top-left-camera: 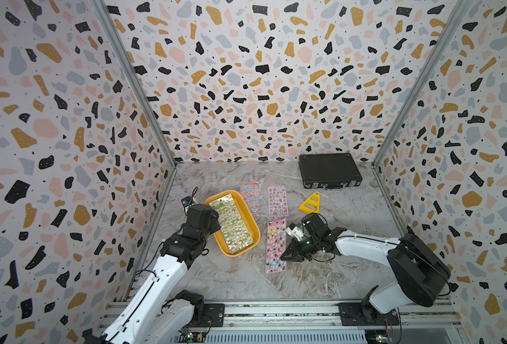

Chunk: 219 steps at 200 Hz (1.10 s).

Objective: Take the stickers out of the storage box
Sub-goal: Place the sticker at the center of the board.

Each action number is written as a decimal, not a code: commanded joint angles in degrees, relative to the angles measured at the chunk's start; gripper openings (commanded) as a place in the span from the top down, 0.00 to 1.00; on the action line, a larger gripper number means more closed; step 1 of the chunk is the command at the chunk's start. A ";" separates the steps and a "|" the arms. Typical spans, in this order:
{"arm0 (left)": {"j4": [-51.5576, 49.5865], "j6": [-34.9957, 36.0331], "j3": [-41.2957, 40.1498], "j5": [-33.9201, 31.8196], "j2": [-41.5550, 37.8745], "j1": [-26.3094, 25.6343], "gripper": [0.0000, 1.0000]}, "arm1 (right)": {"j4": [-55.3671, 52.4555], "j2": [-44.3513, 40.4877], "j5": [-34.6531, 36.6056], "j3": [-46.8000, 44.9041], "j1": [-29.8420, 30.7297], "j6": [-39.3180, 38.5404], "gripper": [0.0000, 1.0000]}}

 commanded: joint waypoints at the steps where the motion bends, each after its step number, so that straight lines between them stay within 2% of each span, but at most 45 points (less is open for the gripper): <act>1: 5.71 -4.21 0.73 -0.85 -0.07 0.27 1.00 | 9.16 3.47 0.61 4.23 2.89 7.43 1.00; 49: 7.06 -5.83 2.75 -0.84 1.68 0.15 1.00 | 12.14 13.31 1.78 10.86 7.99 11.11 1.00; 101: 9.74 -6.01 -1.45 -2.42 -2.81 0.18 1.00 | 10.42 16.82 3.62 12.50 10.19 10.86 0.98; 159: 10.85 -6.45 -3.55 -2.83 -4.00 0.25 1.00 | 12.51 19.65 4.91 13.44 10.36 12.81 0.77; 187: 11.37 -6.67 -4.46 -3.86 -4.79 0.20 1.00 | 8.30 19.93 5.94 15.23 10.47 10.33 0.70; 219: 11.97 -6.80 -5.01 -3.72 -4.97 0.20 1.00 | 5.49 18.68 8.86 14.56 10.45 8.16 0.54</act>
